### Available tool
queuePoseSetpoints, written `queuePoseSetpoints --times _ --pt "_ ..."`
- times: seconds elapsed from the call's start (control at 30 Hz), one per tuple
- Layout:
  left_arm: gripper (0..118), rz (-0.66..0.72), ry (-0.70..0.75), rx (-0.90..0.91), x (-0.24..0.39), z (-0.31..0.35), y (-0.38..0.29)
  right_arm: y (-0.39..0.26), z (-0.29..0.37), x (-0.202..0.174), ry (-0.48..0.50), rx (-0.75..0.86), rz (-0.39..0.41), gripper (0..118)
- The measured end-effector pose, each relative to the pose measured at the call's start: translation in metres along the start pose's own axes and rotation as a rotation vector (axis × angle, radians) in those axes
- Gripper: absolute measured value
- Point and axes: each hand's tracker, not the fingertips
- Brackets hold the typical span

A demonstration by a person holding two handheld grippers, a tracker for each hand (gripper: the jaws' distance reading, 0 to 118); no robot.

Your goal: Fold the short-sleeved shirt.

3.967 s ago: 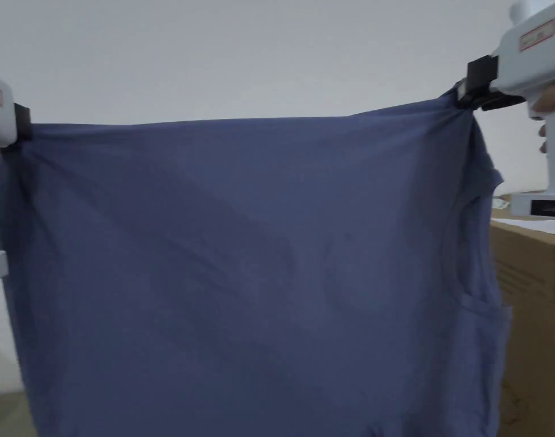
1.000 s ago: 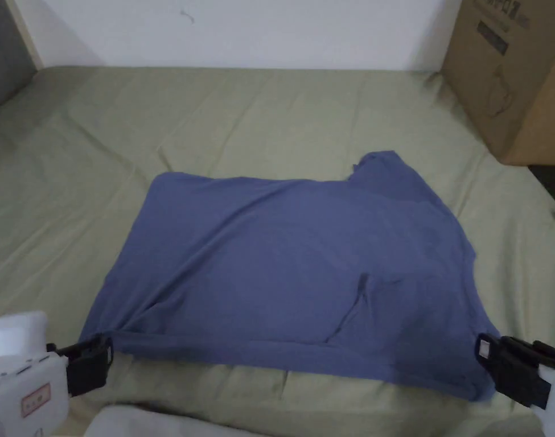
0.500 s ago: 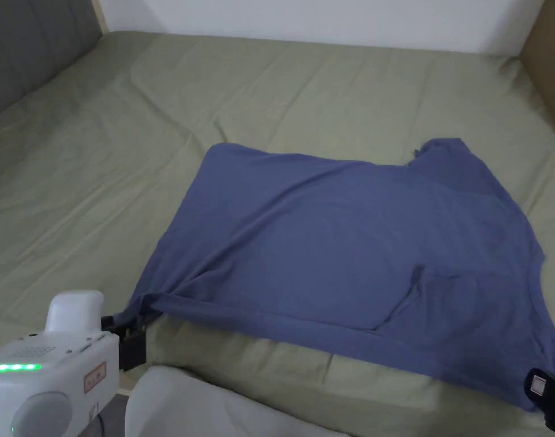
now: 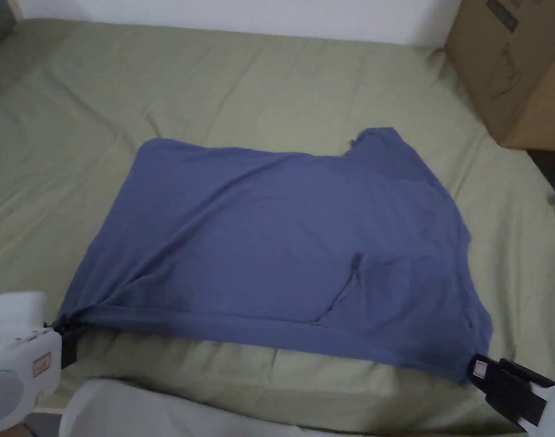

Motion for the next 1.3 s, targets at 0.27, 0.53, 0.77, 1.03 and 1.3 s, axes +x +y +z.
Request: queuePoseSetpoints --times 0.27,0.53,0.77,1.03,1.3 --pt "4 0.053 0.009 0.033 -0.005 0.010 0.014 0.012 -0.021 -0.011 -0.209 -0.038 0.120 109" --pt "4 0.032 0.016 0.021 -0.002 0.007 0.016 0.013 -0.058 -0.005 -0.216 -0.081 0.136 91" --pt "4 0.022 0.025 0.004 -0.001 0.006 0.016 0.006 -0.067 -0.009 -0.273 -0.063 0.270 4" --pt "4 0.017 0.034 -0.007 0.000 0.005 0.021 0.009 -0.067 -0.002 -0.207 -0.081 0.241 4" --pt "4 -0.004 0.031 0.043 0.006 0.010 0.058 0.049 -0.044 -0.008 -0.171 -0.011 0.224 3"
